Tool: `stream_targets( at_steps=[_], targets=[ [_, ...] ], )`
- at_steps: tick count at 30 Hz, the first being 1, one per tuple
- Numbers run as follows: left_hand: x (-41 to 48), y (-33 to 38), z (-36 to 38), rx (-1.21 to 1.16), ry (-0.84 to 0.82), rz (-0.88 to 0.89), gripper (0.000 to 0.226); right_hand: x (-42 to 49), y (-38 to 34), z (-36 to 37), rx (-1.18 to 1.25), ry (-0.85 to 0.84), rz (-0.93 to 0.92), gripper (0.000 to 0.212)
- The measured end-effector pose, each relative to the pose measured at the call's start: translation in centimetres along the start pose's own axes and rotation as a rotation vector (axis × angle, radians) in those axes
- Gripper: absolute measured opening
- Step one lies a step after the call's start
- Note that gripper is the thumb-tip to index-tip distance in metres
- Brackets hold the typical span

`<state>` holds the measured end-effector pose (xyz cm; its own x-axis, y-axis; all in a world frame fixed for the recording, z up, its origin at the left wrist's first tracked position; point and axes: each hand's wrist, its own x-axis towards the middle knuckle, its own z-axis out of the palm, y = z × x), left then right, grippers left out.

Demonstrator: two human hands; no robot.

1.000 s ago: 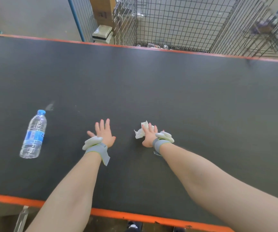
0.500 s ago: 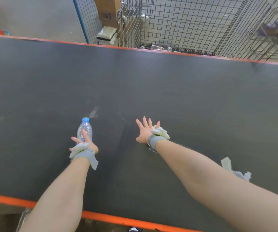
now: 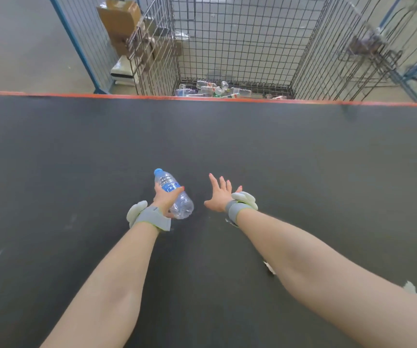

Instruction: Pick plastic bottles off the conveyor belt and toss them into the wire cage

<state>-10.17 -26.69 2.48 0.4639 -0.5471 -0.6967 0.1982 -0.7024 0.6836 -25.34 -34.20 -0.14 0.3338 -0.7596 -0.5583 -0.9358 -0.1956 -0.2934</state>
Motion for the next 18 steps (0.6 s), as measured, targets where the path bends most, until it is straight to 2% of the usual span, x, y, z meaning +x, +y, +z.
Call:
stream_targets(
  at_steps=[2,4,6,8,10,11,12,13,15,16,17,18],
  targets=[
    [2.0,5.7,3.4,-0.150,-0.053,-0.030,0.083,3.0,0.5,-4.2,0.293,0.009,0.126,0.093],
    [5.0,13.9,6.4,-0.280,-0.098,0.025,0.073,7.2,-0.1,-10.0,0.641,0.061,0.218,0.094],
    [7.5,21.8,8.6,-0.271,-0.175,0.075,0.067,11.3,-0.9,-15.8,0.845,0.165,0.173,0.090],
    [9.7,26.4,9.8,-0.193,-0.189,0.103,0.071,14.3,-2.1,-20.1,0.833,0.292,0.049,0.086],
    [11.3,27.3,10.0,-0.146,-0.076,0.211,0.066,16.4,-2.6,-22.0,0.728,0.373,-0.027,0.081],
    [11.4,26.0,10.3,-0.122,0.033,0.272,0.060,17.2,-2.6,-21.5,0.676,0.368,-0.035,0.079],
    [11.4,24.2,10.4,-0.266,0.051,0.296,0.056,17.3,-2.3,-20.8,0.610,0.357,-0.028,0.079],
    [11.5,22.8,11.0,-0.573,0.012,0.149,0.055,17.1,-2.0,-19.6,0.542,0.332,-0.001,0.080],
    [11.4,19.5,11.3,0.048,0.136,0.061,0.063,16.0,-1.1,-16.5,0.437,0.226,0.071,0.083],
    [11.4,16.8,10.4,0.530,0.215,0.164,0.070,15.0,-0.6,-14.9,0.385,0.163,0.101,0.084],
    [11.3,14.5,9.4,0.406,0.209,0.064,0.074,14.0,-0.1,-13.3,0.350,0.105,0.121,0.085],
    [10.3,12.0,7.8,0.608,0.151,0.089,0.076,12.5,0.2,-11.6,0.327,0.057,0.126,0.086]
  ],
)
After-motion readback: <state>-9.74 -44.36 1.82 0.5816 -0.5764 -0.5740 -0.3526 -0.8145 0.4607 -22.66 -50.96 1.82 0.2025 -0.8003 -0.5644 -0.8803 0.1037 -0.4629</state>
